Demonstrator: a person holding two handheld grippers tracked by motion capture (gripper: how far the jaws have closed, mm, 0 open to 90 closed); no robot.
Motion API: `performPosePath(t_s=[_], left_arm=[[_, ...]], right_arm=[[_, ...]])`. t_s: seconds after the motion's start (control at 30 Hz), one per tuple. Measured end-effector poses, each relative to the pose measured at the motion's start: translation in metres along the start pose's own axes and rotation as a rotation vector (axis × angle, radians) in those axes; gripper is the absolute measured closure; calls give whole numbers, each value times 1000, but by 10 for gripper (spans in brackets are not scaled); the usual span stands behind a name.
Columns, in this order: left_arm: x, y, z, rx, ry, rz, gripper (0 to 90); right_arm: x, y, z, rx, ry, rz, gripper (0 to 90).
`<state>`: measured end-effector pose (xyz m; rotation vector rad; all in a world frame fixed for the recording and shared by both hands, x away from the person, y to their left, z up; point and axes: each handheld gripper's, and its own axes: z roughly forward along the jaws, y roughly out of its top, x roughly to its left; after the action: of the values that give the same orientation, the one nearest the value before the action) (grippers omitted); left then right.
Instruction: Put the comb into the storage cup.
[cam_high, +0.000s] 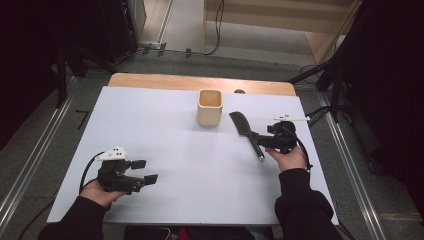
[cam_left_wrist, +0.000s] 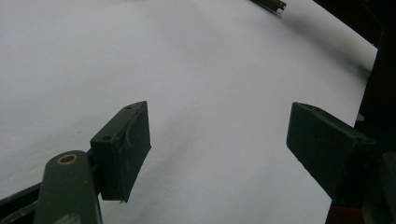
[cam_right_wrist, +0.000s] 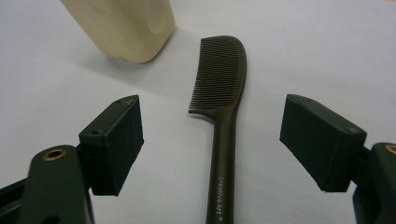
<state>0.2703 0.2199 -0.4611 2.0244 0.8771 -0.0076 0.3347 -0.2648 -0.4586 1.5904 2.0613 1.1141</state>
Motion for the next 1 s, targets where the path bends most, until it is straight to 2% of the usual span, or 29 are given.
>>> performPosePath(t_s=[0.3,0.5,0.73,1.0], left_arm=[[0,0,-1,-2,5,-4,222],[1,0,-1,-3,5,-1,222],[1,1,-1,-7,4,-2,222],[2,3,0,-9,3,3,222]], right_arm=[[-1,-8,5,3,0,20,202],[0,-14,9,7,-17,16,208],[-2,-23,13,7,-31,47,214],[0,-34,21,62,-46,33,219]])
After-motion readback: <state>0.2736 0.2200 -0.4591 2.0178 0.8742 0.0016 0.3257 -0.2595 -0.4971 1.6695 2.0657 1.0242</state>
